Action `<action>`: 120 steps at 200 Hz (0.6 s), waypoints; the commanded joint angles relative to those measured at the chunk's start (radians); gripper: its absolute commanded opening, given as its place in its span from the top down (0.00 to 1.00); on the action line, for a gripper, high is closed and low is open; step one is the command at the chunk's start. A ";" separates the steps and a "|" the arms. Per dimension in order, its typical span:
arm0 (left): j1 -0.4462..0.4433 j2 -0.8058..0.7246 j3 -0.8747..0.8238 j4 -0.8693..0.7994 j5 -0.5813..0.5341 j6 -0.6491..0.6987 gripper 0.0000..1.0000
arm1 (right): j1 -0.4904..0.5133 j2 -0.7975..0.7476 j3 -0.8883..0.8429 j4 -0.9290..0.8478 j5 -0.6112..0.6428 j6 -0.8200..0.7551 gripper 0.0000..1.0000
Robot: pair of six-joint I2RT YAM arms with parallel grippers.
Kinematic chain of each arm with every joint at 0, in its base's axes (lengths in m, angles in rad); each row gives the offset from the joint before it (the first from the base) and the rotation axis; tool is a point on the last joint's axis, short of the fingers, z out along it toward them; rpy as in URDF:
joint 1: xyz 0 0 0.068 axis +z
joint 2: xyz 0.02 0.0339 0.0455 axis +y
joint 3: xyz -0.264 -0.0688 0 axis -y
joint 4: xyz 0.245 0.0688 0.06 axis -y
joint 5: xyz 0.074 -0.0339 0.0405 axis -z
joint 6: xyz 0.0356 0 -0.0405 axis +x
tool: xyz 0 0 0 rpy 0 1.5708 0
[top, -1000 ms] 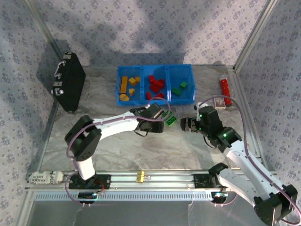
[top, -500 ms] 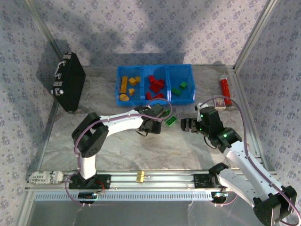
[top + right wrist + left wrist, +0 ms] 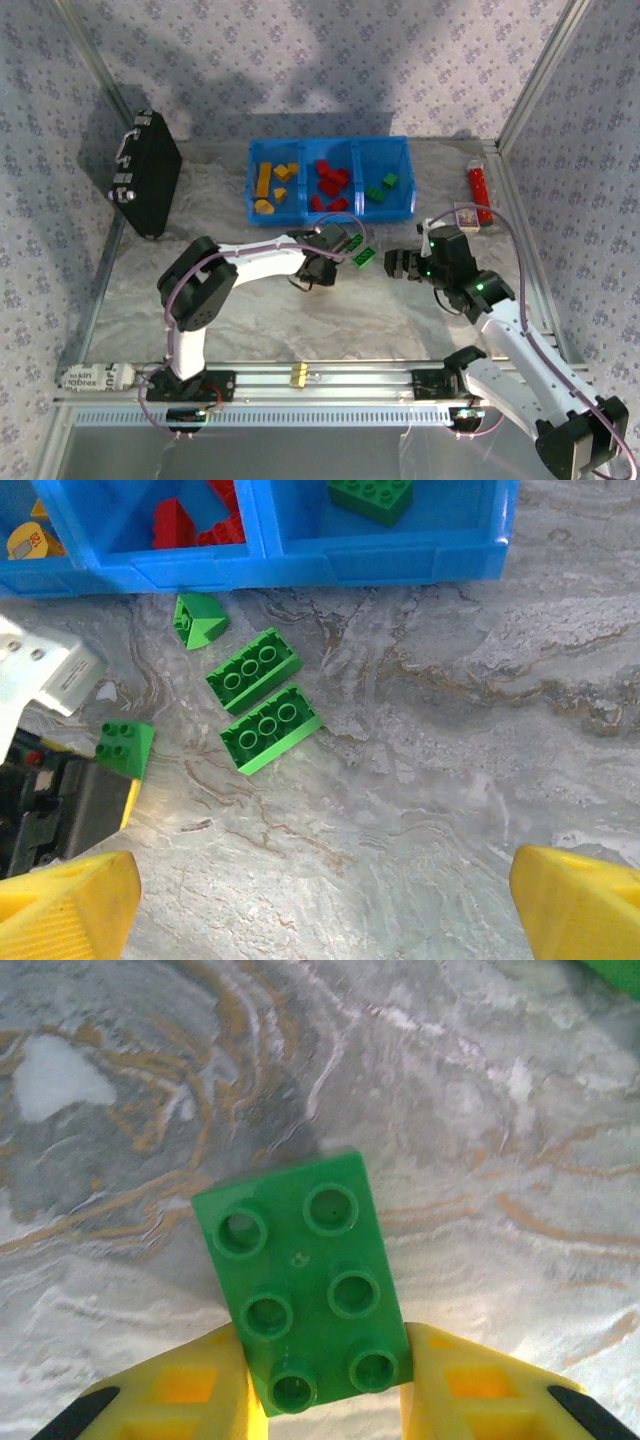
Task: Sort the legos into containers by color
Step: Pick up the lego from the center of the table, then place the lego in the container.
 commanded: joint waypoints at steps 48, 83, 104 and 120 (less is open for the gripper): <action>-0.012 -0.373 -0.344 0.323 0.019 0.155 0.66 | -0.161 0.188 0.049 -0.008 -0.496 0.041 0.01; -0.074 -0.518 -0.477 0.481 0.015 0.237 0.66 | -0.108 0.290 0.115 0.007 -0.627 0.059 0.05; -0.124 -0.531 -0.477 0.487 -0.022 0.309 0.65 | -0.081 0.328 0.141 0.037 -0.658 0.081 0.08; -0.162 -0.534 -0.483 0.507 -0.056 0.347 0.64 | -0.045 0.367 0.156 0.060 -0.685 0.099 0.12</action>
